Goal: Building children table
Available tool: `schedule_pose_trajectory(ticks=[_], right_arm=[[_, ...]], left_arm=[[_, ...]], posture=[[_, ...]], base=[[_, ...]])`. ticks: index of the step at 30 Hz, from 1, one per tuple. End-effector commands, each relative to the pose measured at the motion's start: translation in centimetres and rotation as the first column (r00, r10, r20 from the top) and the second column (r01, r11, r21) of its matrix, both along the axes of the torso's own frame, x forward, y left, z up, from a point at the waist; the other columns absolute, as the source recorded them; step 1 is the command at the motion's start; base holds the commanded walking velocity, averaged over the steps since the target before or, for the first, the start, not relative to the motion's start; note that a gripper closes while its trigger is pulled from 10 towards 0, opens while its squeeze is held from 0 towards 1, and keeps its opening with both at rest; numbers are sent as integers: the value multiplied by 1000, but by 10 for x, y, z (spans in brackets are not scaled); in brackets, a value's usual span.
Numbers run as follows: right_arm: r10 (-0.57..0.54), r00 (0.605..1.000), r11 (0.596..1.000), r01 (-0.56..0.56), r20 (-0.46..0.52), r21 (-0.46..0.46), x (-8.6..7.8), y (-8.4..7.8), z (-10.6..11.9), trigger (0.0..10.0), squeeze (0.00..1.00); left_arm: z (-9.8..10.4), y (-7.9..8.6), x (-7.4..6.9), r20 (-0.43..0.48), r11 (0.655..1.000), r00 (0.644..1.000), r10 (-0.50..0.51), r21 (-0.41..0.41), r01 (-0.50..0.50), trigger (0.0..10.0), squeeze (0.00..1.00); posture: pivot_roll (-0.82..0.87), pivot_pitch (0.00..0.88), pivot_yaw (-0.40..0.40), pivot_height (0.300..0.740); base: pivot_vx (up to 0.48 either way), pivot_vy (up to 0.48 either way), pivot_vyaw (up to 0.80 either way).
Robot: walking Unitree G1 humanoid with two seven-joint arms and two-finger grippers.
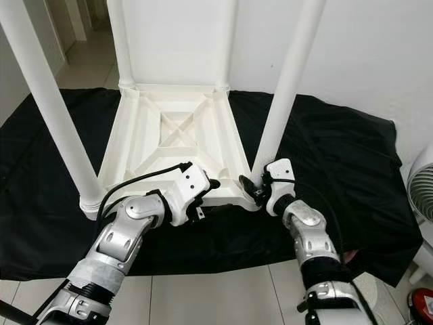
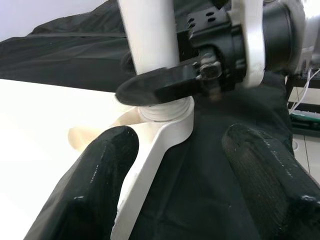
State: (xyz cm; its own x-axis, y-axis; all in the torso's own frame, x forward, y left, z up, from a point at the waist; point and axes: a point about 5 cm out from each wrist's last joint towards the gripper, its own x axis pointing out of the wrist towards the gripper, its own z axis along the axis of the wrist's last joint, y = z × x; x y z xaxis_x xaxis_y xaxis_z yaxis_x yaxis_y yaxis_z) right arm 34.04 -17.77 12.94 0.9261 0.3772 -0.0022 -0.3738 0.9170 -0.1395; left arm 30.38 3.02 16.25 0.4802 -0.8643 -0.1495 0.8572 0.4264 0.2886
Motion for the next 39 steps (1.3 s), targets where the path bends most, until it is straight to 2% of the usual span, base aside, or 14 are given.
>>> schedule_pose_trajectory(ticks=[1,4,7,9,10,13,16,20,21,30,32,36,37,39], right_arm=[[-46,998,997,43,-41,-60,-2,7,-11,10000,0],[-77,997,995,74,-33,-68,-2,9,-11,10000,0],[-179,982,984,180,-59,3,-1,17,-10,10000,0],[-301,949,949,307,-89,63,-2,23,-10,10000,0],[-301,949,949,307,-89,63,-2,23,-10,10000,0],[-449,887,880,460,-106,120,-5,35,-11,10000,0],[-454,884,866,468,-113,177,-6,47,-8,10000,0],[-390,916,888,400,-89,227,-6,58,0,10000,0],[-382,921,889,390,-81,239,-7,57,2,10000,1000],[-368,929,888,365,-45,279,-13,45,10,10000,1000],[-335,942,904,328,-24,273,-21,34,10,10000,1000],[-289,957,929,281,-5,241,-27,28,9,10000,1000],[-250,968,941,242,5,235,-32,22,9,10000,0],[-210,978,951,200,15,234,-38,17,9,10000,0]], left_arm=[[1,3,7,37,986,986,165,-24,-164,10000,0],[1,3,7,37,986,986,165,-23,-164,10000,0],[1,3,6,36,986,985,167,-25,-167,10000,0],[1,3,6,34,986,985,168,-26,-168,10000,0],[1,3,6,34,986,985,168,-26,-168,10000,0],[0,3,6,34,986,985,168,-26,-167,10000,0],[1,2,6,35,985,985,169,-27,-168,10000,0],[1,2,6,35,985,985,169,-30,-168,10000,0],[1,2,6,35,985,985,169,-30,-168,10000,0],[1,1,6,35,985,985,171,-33,-170,10000,0],[1,1,5,34,985,985,172,-35,-171,10000,0],[1,1,5,33,985,985,171,-35,-170,10000,0],[1,1,5,32,985,985,170,-35,-169,10000,0],[1,0,5,32,985,985,168,-35,-167,10000,0]], posture=[[47,43,-36,740],[46,44,-37,740],[50,46,-40,740],[50,47,-41,740],[50,47,-41,740],[52,45,-44,740],[53,43,-44,740],[55,42,-44,740],[53,41,-46,740],[52,41,-52,740],[48,40,-52,740],[47,39,-52,740],[47,39,-52,740],[47,39,-52,740]], base=[[0,0,0],[0,0,0],[0,0,0],[0,0,0],[0,0,0],[0,0,0],[0,0,0],[0,0,0],[0,0,0],[0,0,0],[0,0,0],[0,0,0],[0,0,0],[0,0,0]])
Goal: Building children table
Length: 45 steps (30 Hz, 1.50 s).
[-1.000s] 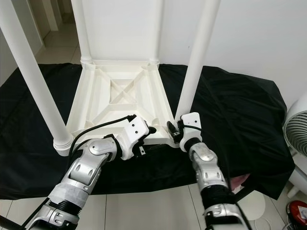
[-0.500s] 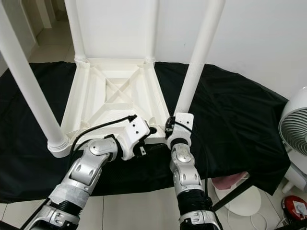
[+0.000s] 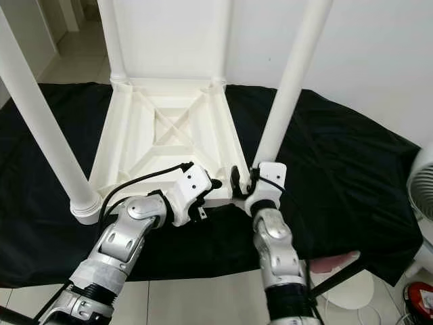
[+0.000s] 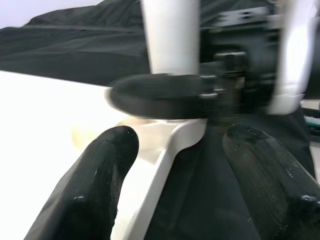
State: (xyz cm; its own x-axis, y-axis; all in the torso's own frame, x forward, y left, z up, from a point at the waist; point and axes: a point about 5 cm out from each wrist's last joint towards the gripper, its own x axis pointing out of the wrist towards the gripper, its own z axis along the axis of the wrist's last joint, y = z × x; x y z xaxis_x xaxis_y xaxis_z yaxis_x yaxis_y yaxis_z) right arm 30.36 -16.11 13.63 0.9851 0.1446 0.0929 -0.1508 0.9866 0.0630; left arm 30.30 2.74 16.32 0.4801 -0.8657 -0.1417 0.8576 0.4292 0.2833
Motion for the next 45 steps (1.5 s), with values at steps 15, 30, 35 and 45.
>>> schedule_pose_trajectory(ticks=[15,30,35,45], right_arm=[[251,968,952,-249,-14,-177,0,-33,-2,10000,0],[426,894,868,-447,-139,-213,33,-14,-12,1922,0],[447,882,854,-471,-152,-219,34,-13,-15,0,0],[277,947,924,-309,-163,-223,39,-27,-20,10000,0]], left_arm=[[1,0,7,36,989,988,149,-25,-148,10000,0],[3,-3,10,40,990,989,140,-25,-140,10000,0],[3,-2,11,40,989,989,145,-26,-144,10000,0],[3,-2,11,36,988,988,150,-31,-149,10000,0]], posture=[[27,29,-29,740],[15,25,-10,740],[19,26,-14,740],[19,36,-20,740]], base=[[0,0,0],[0,0,0],[0,0,0],[0,0,0]])
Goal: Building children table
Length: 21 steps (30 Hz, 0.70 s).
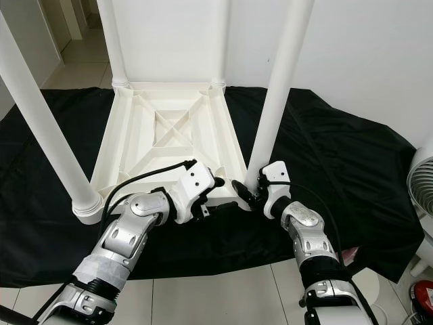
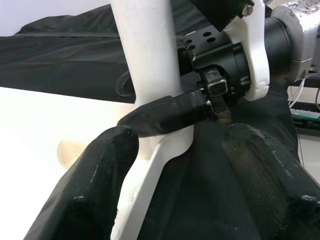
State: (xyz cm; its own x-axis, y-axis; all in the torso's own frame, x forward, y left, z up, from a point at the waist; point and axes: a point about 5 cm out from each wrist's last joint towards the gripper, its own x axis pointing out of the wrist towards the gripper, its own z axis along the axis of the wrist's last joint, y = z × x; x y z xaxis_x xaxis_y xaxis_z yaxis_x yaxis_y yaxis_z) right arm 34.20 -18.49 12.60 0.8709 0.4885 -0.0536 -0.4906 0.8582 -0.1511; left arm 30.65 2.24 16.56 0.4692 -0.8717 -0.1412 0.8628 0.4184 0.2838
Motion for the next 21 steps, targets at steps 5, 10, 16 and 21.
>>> schedule_pose_trajectory(ticks=[5,10,16,21], right_arm=[[-241,970,970,242,-33,34,5,-2,-6,10000,0],[-339,940,927,341,-40,159,5,20,-5,10000,0],[-422,906,878,417,-32,235,7,46,2,10000,0],[-473,881,849,460,-18,260,7,58,6,10000,0]], left_arm=[[0,3,7,33,986,986,163,-30,-162,10000,0],[-1,2,5,29,987,987,160,-29,-159,10000,0],[-1,1,4,29,988,987,155,-29,-154,10000,0],[-2,2,4,28,987,987,158,-28,-157,10000,0]], posture=[[18,43,-22,740],[17,49,-18,740],[23,50,-20,740],[28,50,-23,740]], base=[[0,0,0],[0,0,0],[0,0,0],[0,0,0]])
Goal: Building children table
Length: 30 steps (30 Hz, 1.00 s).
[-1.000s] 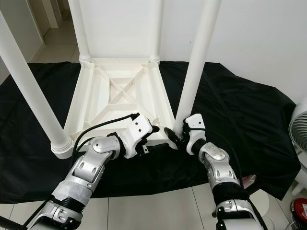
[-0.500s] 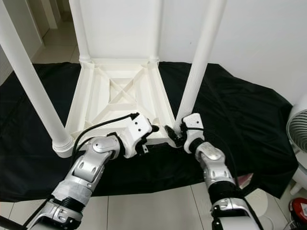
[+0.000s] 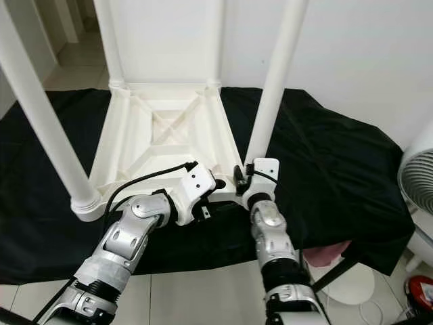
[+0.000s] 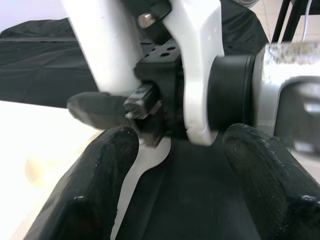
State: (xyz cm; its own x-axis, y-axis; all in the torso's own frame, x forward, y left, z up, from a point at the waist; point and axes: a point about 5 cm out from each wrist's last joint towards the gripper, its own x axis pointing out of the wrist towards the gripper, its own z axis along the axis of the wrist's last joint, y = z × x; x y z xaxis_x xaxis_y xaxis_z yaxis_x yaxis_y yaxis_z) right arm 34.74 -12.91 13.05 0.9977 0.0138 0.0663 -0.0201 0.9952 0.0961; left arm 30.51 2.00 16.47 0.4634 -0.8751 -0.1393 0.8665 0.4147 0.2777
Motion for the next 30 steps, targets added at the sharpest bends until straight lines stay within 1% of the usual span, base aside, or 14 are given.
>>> schedule_pose_trajectory(ticks=[1,2,3,12,14,16,18,19,20,21,22,24,26,30], right_arm=[[-16,1000,1000,16,-5,-7,2,4,2,10000,443],[-30,1000,1000,30,-8,-6,1,5,3,10000,443],[-27,1000,1000,27,5,3,0,7,5,10000,1000],[-12,998,999,10,68,34,-7,0,11,10000,1000],[-13,996,1000,11,91,24,-13,-7,11,10000,1000],[-13,996,1000,11,91,24,-13,-7,11,10000,1000],[18,993,1000,-17,113,-9,-24,-11,9,10000,980],[18,993,1000,-17,113,-9,-24,-11,9,10000,980],[41,992,999,-40,117,-15,-31,-13,7,10000,0],[41,992,999,-40,117,-15,-31,-13,7,10000,0],[81,988,996,-76,129,-38,-43,-16,3,10000,0],[81,988,996,-76,129,-38,-43,-16,3,10000,0],[89,988,996,-85,129,-35,-53,-20,-1,10000,0],[93,986,995,-88,142,-39,-61,-24,-2,10000,0]], left_arm=[[-1,4,5,32,986,986,164,-23,-164,10000,0],[-1,5,5,32,986,986,165,-23,-164,10000,0],[-1,5,5,32,986,985,167,-23,-166,10000,0],[-1,5,5,32,985,984,173,-26,-172,10000,0],[-2,4,5,33,985,984,173,-28,-172,10000,0],[-2,4,5,33,985,984,173,-28,-172,10000,0],[-3,5,5,29,984,984,178,-26,-178,10000,0],[-3,5,5,29,984,984,178,-26,-178,10000,0],[-4,6,5,24,982,982,186,-21,-185,10000,0],[-4,6,5,24,982,982,186,-21,-185,10000,0],[-10,8,6,31,979,979,201,24,-201,10000,0],[-10,8,6,31,979,979,201,24,-201,10000,0],[-16,13,10,18,969,971,240,63,-241,10000,0],[-22,19,14,10,955,959,282,99,-281,10000,0]], posture=[[29,50,-24,740],[29,50,-24,740],[29,50,-24,740],[27,52,-34,740],[26,52,-35,740],[26,52,-35,740],[25,57,-37,740],[25,57,-37,740],[24,58,-36,740],[24,58,-36,740],[23,60,-36,740],[23,60,-36,740],[18,62,-33,740],[15,60,-31,740]], base=[[0,0,0],[0,0,0],[0,0,0],[0,0,0],[0,0,0],[0,0,0],[0,0,0],[0,0,0],[0,0,0],[0,0,0],[0,0,0],[0,0,0],[0,0,0],[0,0,0]])
